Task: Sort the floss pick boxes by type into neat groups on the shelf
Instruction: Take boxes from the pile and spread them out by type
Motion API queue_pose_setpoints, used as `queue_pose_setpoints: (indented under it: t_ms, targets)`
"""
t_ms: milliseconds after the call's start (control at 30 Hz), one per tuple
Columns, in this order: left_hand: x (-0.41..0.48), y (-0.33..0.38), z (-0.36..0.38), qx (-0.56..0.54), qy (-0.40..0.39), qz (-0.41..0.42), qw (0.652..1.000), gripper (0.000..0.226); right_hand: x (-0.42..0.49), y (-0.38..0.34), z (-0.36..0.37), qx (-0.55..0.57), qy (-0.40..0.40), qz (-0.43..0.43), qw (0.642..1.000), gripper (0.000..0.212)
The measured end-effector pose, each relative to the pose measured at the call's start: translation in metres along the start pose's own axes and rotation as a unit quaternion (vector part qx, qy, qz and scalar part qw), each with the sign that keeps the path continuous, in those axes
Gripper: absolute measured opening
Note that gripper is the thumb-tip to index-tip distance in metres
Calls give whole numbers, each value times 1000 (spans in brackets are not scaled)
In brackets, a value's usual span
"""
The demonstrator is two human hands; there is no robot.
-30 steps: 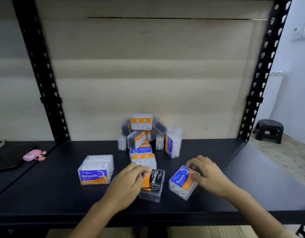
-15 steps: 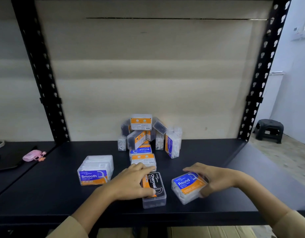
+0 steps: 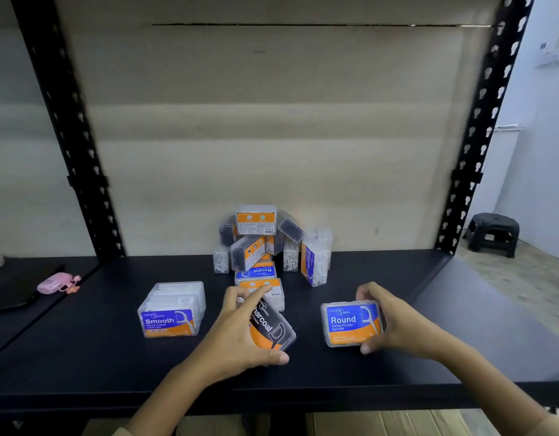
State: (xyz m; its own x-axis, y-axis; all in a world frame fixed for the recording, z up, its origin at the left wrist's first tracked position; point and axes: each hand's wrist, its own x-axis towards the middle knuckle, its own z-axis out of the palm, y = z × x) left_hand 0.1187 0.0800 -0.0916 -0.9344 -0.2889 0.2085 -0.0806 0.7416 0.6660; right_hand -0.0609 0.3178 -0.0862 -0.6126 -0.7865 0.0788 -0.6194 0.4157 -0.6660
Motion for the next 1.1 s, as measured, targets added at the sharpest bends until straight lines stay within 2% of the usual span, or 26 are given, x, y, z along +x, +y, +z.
queue_pose_setpoints:
  t_ms: [133,200,267,367,467,600,667,733,767,833,900,1000,1067,1100]
  targets:
    - [-3,-11,2,-86,101,12,991,52,-4,9,4,-5,34,-29,999,68]
    - [-4,-19,2,-109,95,6,989,39,-6,15,2,4,46,-42,998,65]
    - [-4,-24,2,-136,72,-5,988,37,-7,23,-2,32,74,-55,995,59]
    - [-1,-25,0,-170,54,-5,984,45,-9,34,-9,60,95,-57,992,63]
    - [4,-26,-4,-198,17,-5,980,45,-12,42,-18,70,98,-51,991,61]
    - [8,-25,-6,-216,-19,-11,976,42,-18,44,-28,56,86,-41,994,45]
    - [9,-25,-6,-223,-32,-9,974,41,-19,44,-31,40,80,-34,995,47]
    - [10,-25,-6,-233,-44,-9,971,41,-21,40,-32,37,77,-27,996,39]
    - [10,-24,-6,-235,-50,-8,971,40,-21,40,-32,36,74,-26,996,42]
    - [10,-24,-7,-237,-62,-1,970,39,-21,45,-34,34,72,-27,996,62]
    - [9,-21,-8,-248,-71,5,966,31,-22,42,-36,25,68,-26,997,68]
    - [14,-16,-14,-265,-13,8,964,26,-18,24,-42,28,85,-22,996,68]
    - [26,-13,-19,-233,77,-2,969,13,-6,8,-42,25,130,-20,991,50]
    - [33,-13,-22,-194,107,-1,975,17,3,-1,-41,23,154,-21,988,36]
